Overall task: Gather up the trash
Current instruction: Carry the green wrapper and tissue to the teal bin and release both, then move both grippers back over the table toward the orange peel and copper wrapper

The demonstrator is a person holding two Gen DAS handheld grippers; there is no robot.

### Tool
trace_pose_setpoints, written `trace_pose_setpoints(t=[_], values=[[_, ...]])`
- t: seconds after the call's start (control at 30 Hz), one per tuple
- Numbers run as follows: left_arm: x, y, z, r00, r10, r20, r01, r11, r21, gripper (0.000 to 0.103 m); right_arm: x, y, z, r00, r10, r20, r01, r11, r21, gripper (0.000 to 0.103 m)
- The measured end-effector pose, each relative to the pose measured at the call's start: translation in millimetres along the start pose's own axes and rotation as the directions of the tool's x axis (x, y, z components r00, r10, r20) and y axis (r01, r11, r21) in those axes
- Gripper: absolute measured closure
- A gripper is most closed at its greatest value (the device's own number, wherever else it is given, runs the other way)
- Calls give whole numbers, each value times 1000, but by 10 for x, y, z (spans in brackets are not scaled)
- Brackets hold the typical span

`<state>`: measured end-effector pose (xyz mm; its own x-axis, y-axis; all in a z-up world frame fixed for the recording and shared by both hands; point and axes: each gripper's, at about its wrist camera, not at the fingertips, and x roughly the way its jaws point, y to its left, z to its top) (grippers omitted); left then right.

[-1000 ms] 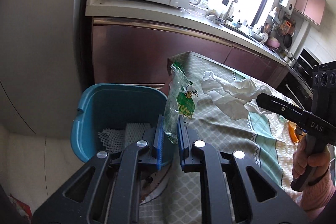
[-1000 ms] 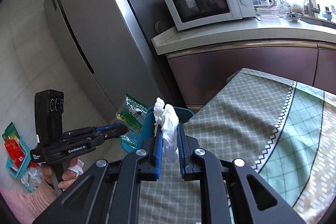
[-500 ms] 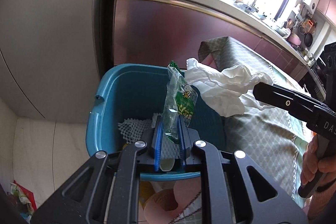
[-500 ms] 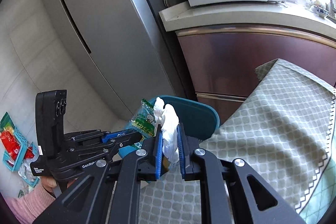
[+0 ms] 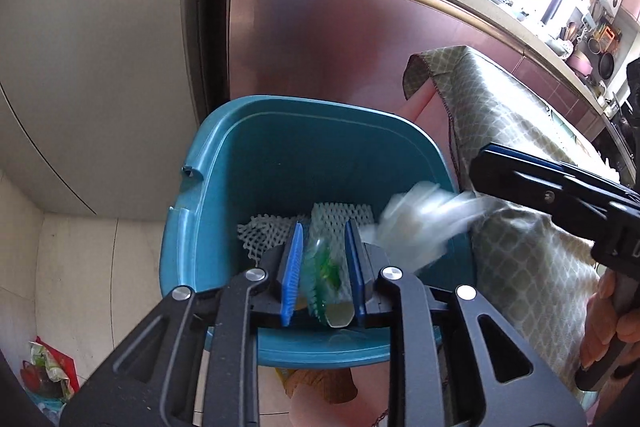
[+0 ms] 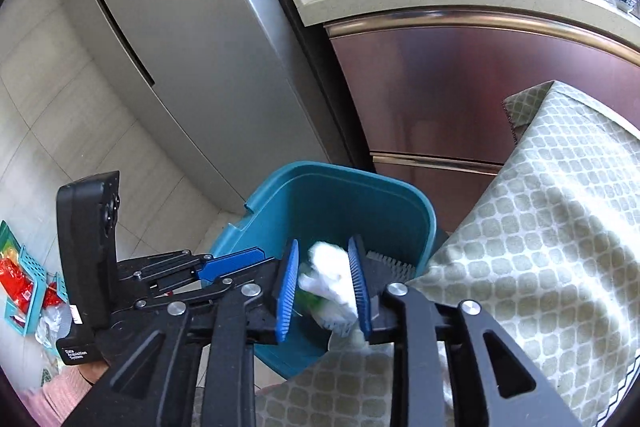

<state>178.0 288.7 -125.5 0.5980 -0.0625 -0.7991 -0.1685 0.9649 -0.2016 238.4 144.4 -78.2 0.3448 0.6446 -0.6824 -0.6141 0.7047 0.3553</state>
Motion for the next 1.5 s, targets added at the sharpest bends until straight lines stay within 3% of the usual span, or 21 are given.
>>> trace_pose_setpoints(t=[0.37,0.7,0.9,1.13,1.5], values=[[-230,-164,-17,998,-29,59,27,999,26,79,-390,-61,-205,999,27,41,-27,1000,-8,77],[-610,-805,-83,973,-188,132,169,976,141,70,-1213,-240,-630,988,13,152,-14,1000,5,73],[-729,-1404,-222,948,-303,94,273,930,246,68,-1795,-581,-993,973,-82,218,61,993,99,72],[-766,-2199,-439,910,-414,11,384,853,355,67,-2490,-998,-1541,932,-245,267,181,953,242,71],[-669,-3321,-894,854,-502,-138,504,732,458,67,-3445,-1539,-2307,824,-475,309,312,836,452,71]])
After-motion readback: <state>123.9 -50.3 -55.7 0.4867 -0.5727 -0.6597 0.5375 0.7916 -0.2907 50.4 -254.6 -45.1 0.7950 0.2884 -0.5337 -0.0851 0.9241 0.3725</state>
